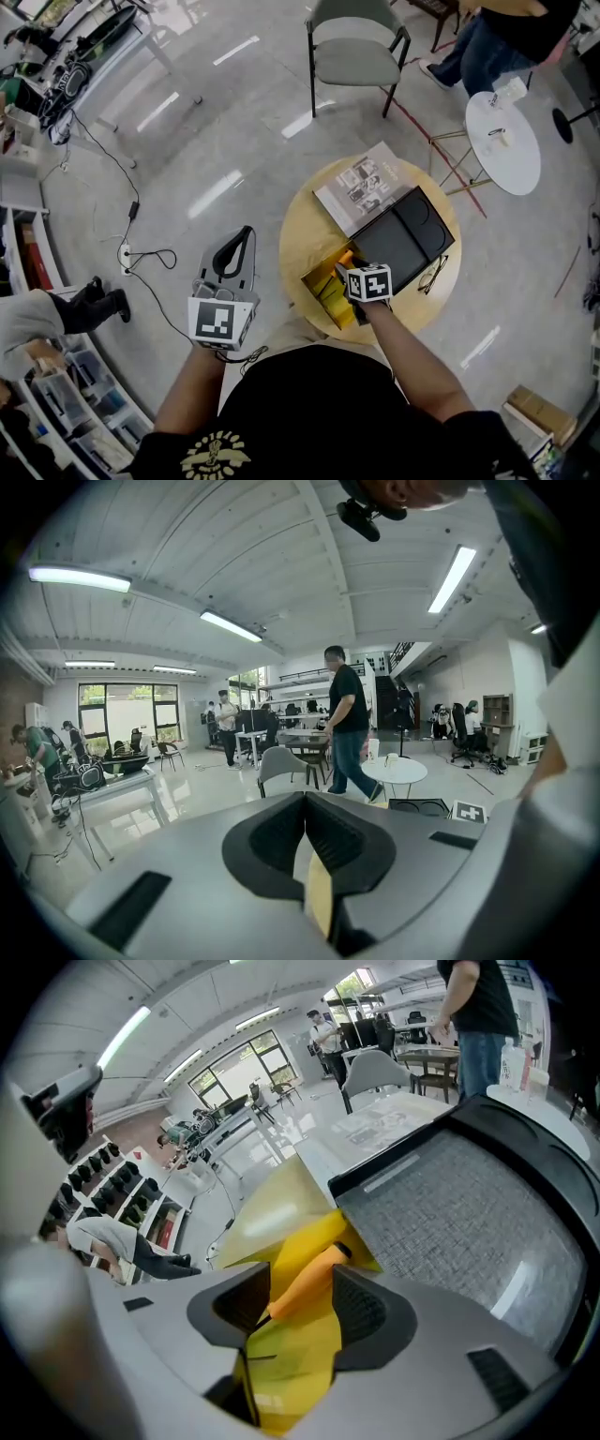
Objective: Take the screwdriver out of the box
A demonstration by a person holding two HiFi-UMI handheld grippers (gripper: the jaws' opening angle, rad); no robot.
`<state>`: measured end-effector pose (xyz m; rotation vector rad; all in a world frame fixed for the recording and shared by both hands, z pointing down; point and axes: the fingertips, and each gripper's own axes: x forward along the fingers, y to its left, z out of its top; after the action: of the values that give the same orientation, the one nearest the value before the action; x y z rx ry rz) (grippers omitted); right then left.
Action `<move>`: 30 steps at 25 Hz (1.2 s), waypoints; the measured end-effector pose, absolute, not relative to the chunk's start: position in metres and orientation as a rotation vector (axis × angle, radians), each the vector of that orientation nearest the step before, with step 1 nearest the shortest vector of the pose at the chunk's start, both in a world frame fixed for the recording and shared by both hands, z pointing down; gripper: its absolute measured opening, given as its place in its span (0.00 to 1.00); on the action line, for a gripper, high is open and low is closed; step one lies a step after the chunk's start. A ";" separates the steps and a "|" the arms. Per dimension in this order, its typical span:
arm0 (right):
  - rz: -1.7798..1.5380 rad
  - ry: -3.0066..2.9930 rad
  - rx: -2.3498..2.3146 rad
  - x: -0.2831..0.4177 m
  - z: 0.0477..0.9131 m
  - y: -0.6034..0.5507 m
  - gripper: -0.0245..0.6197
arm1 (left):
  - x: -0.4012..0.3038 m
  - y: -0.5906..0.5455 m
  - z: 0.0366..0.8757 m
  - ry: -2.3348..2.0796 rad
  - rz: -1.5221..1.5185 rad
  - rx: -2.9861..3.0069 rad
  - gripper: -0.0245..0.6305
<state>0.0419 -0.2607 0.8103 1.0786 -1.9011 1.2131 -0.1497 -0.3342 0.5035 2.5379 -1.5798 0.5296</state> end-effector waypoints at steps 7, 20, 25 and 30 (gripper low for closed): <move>1.156 -1.834 1.127 0.038 0.812 -0.269 0.38 | -0.149 -0.339 0.504 -1.556 0.537 2.555 0.06; 0.928 -1.777 1.057 0.043 0.830 -0.259 0.29 | -0.137 -0.342 0.510 -1.484 0.549 2.587 0.06; 0.973 -1.779 1.050 0.051 0.827 -0.253 0.23 | -0.127 -0.340 0.502 -1.480 0.521 2.621 0.06; 0.998 -1.900 1.067 0.057 0.808 -0.251 0.23 | -0.119 -0.329 0.495 -1.489 0.507 2.624 0.06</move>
<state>0.0573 -0.2508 0.8076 1.0668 -1.8996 0.9981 -0.1191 -0.3289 0.4953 2.6242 -1.4894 0.5068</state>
